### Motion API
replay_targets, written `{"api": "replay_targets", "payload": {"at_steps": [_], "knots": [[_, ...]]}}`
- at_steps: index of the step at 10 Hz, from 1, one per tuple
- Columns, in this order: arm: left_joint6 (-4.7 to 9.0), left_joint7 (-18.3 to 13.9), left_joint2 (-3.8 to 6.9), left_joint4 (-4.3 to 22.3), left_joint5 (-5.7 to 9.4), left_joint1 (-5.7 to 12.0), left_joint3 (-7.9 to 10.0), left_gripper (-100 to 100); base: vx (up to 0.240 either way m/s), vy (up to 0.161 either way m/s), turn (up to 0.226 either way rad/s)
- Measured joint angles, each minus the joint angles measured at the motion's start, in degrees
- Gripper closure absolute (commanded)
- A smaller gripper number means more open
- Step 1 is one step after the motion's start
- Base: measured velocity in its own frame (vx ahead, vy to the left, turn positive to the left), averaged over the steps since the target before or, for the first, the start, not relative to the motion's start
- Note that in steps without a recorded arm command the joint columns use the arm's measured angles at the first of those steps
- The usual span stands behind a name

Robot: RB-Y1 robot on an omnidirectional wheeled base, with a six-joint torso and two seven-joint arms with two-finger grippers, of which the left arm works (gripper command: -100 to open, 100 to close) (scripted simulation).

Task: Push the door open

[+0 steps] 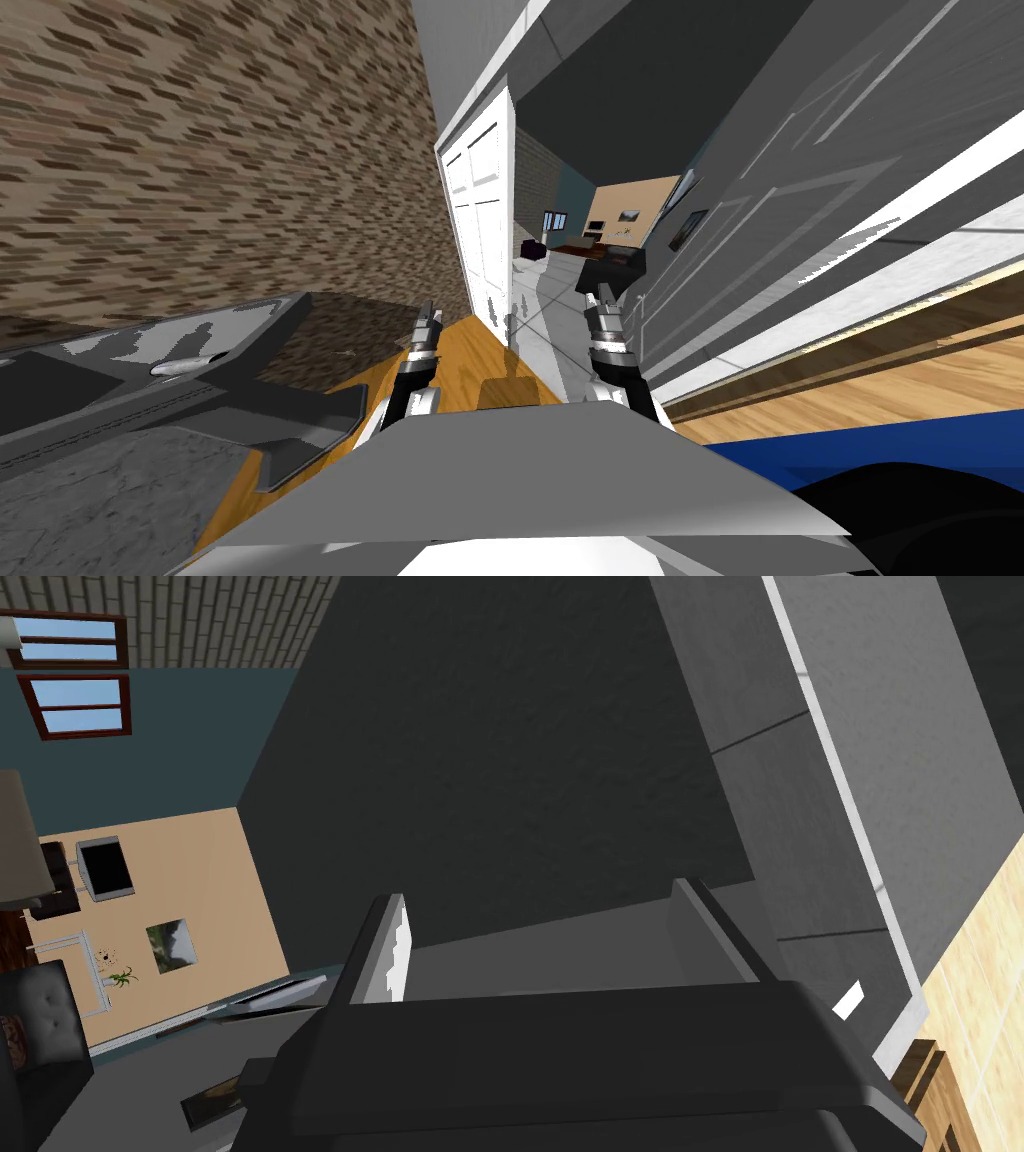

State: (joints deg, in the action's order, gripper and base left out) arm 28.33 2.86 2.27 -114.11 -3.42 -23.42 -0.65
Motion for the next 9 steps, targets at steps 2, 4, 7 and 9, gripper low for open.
{"api": "replay_targets", "payload": {"at_steps": [2,4,7,9], "knots": [[1.08,-0.1,0.40,3.5,-0.10,1.02,-1.15,-100,0.138,0.084,-0.132],[1.49,-0.4,0.85,6.1,-0.14,1.84,-2.31,-100,0.093,0.064,-0.090],[2.21,-0.8,1.51,9.5,-0.14,2.72,-3.74,-100,0.090,0.060,-0.095],[2.71,-1.2,1.93,12.4,-0.08,3.98,-4.50,-100,0.075,0.072,-0.097]]}}
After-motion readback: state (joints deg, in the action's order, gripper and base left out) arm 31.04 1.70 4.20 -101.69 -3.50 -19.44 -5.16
